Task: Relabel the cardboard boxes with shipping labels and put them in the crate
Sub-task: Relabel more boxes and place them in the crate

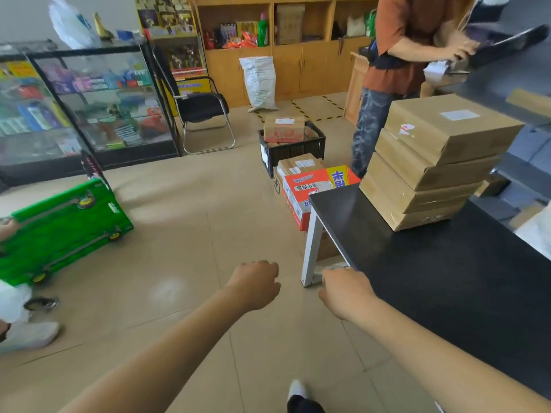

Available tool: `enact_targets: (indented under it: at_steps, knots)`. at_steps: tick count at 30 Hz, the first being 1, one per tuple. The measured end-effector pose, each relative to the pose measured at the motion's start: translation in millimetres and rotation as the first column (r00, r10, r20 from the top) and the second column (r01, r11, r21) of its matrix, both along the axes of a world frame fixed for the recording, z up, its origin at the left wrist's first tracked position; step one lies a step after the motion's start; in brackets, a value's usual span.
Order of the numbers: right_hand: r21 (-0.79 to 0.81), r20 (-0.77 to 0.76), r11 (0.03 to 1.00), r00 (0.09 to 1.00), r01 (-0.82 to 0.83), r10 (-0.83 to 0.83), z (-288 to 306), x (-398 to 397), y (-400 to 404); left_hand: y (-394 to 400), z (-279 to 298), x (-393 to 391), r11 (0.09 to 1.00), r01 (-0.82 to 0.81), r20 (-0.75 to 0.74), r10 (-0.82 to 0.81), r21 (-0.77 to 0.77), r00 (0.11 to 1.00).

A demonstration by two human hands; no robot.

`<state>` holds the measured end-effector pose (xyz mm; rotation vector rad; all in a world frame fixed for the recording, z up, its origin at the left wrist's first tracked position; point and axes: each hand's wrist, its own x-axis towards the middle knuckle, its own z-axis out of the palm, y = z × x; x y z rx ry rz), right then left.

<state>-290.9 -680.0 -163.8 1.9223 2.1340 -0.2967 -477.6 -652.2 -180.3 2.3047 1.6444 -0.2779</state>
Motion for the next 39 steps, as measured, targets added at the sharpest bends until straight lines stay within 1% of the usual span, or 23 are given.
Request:
enact_targets:
  at_steps: [4,6,8,12,16,18,20,23,26,29,34,36,39]
  knots:
    - [0.042,0.010,0.999,1.000,0.020,-0.020,-2.2,5.8,71.5,85.3,-2.2,6.0,0.999,0.041,0.025,-0.041,-0.020,0.999]
    - [0.059,-0.020,0.997,0.999,0.045,-0.044,1.5,12.1,105.0,126.3,-3.8,12.2,0.997,0.039,0.078,-0.033,-0.073,0.996]
    - [0.098,-0.060,0.992,0.995,0.085,-0.079,7.2,20.6,135.3,164.5,-2.2,21.5,0.992,0.080,0.108,-0.069,-0.100,0.992]
    - [0.146,-0.111,0.974,0.981,0.174,-0.159,25.2,40.5,180.8,235.0,10.9,51.1,0.980,0.192,0.136,-0.185,-0.046,0.973]
    - [0.261,-0.186,0.916,0.947,0.305,-0.262,53.0,63.6,225.2,310.0,38.1,90.0,0.953,0.302,0.273,-0.297,0.025,0.915]
    - [0.340,-0.217,0.856,0.918,0.390,-0.332,70.9,79.3,249.6,351.3,54.9,116.0,0.936,0.346,0.313,-0.348,0.063,0.884]
    - [0.407,-0.215,0.780,0.880,0.475,-0.424,88.2,96.6,274.4,393.1,71.9,144.2,0.898,0.424,0.344,-0.437,0.116,0.831]
    - [0.457,-0.262,0.624,0.766,0.634,-0.587,111.7,120.5,299.6,446.9,99.1,184.9,0.821,0.546,0.392,-0.563,0.167,0.727]
    - [0.506,-0.275,0.495,0.676,0.706,-0.684,122.2,140.1,316.0,486.9,120.6,217.7,0.741,0.637,0.393,-0.662,0.213,0.638]
    - [0.522,-0.282,0.389,0.585,0.759,-0.761,124.1,159.1,326.0,518.4,138.1,248.2,0.694,0.671,0.437,-0.704,0.260,0.559]
    - [0.477,-0.298,0.238,0.411,0.846,-0.862,123.1,190.2,329.1,545.9,155.9,298.3,0.657,0.694,0.481,-0.729,0.294,0.486]
    - [0.453,-0.339,0.186,0.361,0.872,-0.869,121.8,203.9,328.8,551.9,157.6,316.3,0.653,0.704,0.503,-0.724,0.280,0.471]
    - [0.449,-0.389,0.120,0.315,0.886,-0.866,120.2,227.3,329.6,561.4,157.0,344.4,0.670,0.694,0.525,-0.704,0.264,0.479]
